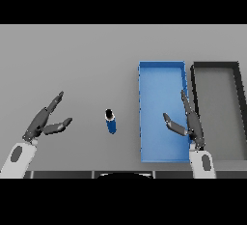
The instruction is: Pick up the blue pipe and place it into the blue bin.
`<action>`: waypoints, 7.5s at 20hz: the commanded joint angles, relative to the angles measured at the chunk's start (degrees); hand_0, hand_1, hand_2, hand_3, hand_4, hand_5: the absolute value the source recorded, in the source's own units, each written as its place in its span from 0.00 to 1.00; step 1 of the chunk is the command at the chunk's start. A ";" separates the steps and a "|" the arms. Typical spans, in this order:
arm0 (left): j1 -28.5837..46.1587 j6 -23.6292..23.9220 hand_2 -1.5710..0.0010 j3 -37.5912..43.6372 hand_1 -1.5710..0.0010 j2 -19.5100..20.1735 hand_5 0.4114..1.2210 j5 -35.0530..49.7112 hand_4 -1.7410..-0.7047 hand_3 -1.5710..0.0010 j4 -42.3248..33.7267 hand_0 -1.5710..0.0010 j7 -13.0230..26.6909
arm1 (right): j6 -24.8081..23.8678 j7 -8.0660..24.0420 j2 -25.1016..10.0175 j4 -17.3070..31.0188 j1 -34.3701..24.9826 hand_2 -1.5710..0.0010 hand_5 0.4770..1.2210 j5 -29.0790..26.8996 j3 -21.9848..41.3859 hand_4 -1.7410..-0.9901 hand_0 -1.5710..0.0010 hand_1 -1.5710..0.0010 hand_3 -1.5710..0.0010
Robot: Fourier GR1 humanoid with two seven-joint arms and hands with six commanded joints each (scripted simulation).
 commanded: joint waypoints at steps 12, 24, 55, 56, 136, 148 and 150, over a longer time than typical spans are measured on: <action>-1.47 -2.93 1.00 -13.34 1.00 -8.61 0.05 -7.31 0.57 1.00 -2.68 1.00 8.03 | 0.58 -0.56 0.26 -0.43 0.78 1.00 0.20 -0.60 0.04 0.70 1.00 1.00 1.00; -9.67 1.24 1.00 -17.38 1.00 -21.19 0.02 -14.11 0.66 1.00 9.25 1.00 7.65 | 0.63 -1.34 0.00 -1.17 2.79 1.00 0.22 -1.01 -0.61 0.69 1.00 1.00 1.00; -13.44 -1.37 0.01 -15.95 0.01 -33.14 1.00 -11.60 0.27 0.01 -0.75 0.01 4.20 | 0.52 -0.32 -0.92 -0.19 1.13 1.00 0.22 -0.35 -1.11 0.76 1.00 1.00 1.00; -13.44 -1.72 0.00 -15.86 0.00 -33.00 1.00 -11.70 0.26 0.00 -1.43 0.01 5.32 | 0.43 0.16 -1.04 0.33 0.65 1.00 0.22 -0.12 -1.15 0.77 1.00 1.00 1.00; -10.84 -16.84 0.97 -5.81 0.97 -40.64 0.13 -24.46 0.77 0.97 -1.49 0.97 14.49 | 5.63 34.75 10.08 -16.81 -28.75 0.00 1.00 -5.42 23.41 0.00 0.00 0.00 0.00; -10.13 -17.13 1.00 -6.20 1.00 -40.62 0.03 -25.06 0.81 1.00 -0.67 1.00 16.43 | -6.80 40.39 -1.41 -16.85 -52.95 0.00 1.00 -31.20 8.23 0.00 0.00 0.00 0.00; -10.59 -16.79 1.00 -5.99 1.00 -40.72 0.03 -25.19 0.81 1.00 -0.98 1.00 17.41 | -12.22 40.67 -7.70 -15.41 -57.31 0.00 1.00 -31.49 5.21 0.00 0.00 0.00 0.00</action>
